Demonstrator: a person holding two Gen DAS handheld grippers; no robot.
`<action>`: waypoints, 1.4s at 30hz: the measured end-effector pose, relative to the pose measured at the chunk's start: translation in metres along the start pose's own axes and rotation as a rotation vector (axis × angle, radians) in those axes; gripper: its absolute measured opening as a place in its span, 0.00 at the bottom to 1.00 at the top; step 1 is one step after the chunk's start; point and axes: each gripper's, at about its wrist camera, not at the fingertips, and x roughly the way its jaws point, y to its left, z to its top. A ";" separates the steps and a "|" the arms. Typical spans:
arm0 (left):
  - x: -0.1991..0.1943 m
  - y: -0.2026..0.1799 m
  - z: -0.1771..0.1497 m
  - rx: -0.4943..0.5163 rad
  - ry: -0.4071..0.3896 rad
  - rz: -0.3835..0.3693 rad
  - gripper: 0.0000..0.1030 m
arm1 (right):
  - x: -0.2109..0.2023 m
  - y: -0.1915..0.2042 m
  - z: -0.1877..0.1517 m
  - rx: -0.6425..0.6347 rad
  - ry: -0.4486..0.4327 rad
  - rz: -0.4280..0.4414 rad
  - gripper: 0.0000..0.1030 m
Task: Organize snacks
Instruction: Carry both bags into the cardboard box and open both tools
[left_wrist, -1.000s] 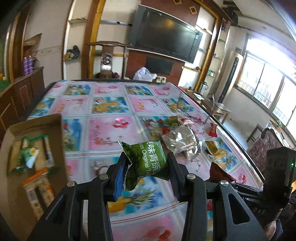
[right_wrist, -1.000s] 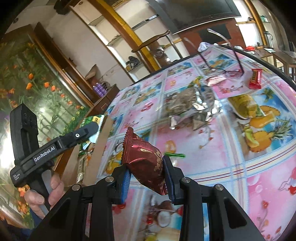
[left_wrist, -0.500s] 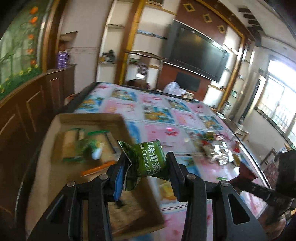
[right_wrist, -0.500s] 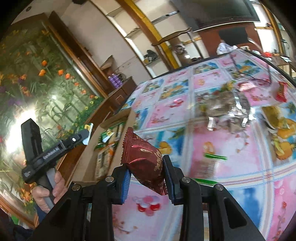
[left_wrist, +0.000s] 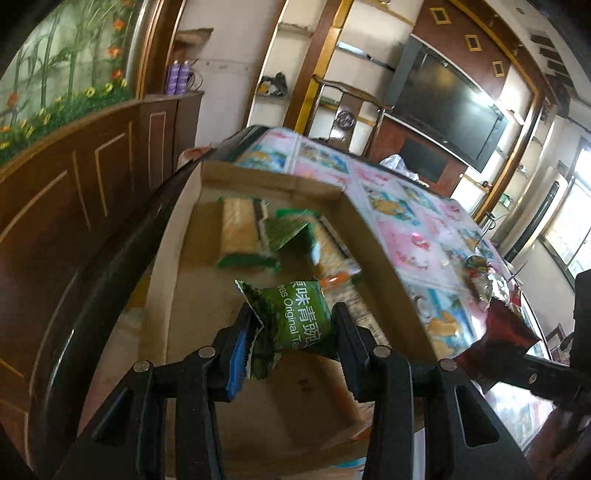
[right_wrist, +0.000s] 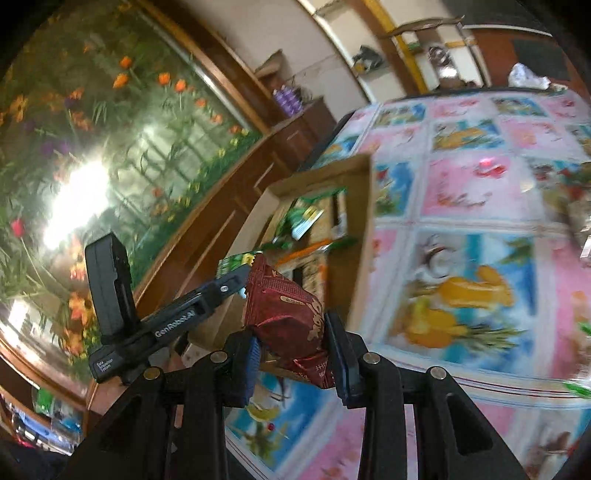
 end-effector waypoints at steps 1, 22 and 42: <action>0.000 0.003 -0.001 -0.003 0.002 -0.002 0.40 | 0.006 0.002 -0.001 -0.005 0.011 0.001 0.35; 0.009 0.009 -0.003 -0.034 0.047 -0.051 0.40 | 0.055 0.016 -0.003 -0.054 0.112 0.017 0.38; -0.001 -0.016 0.010 0.000 0.011 -0.036 0.57 | -0.019 -0.014 0.001 -0.007 -0.070 -0.009 0.56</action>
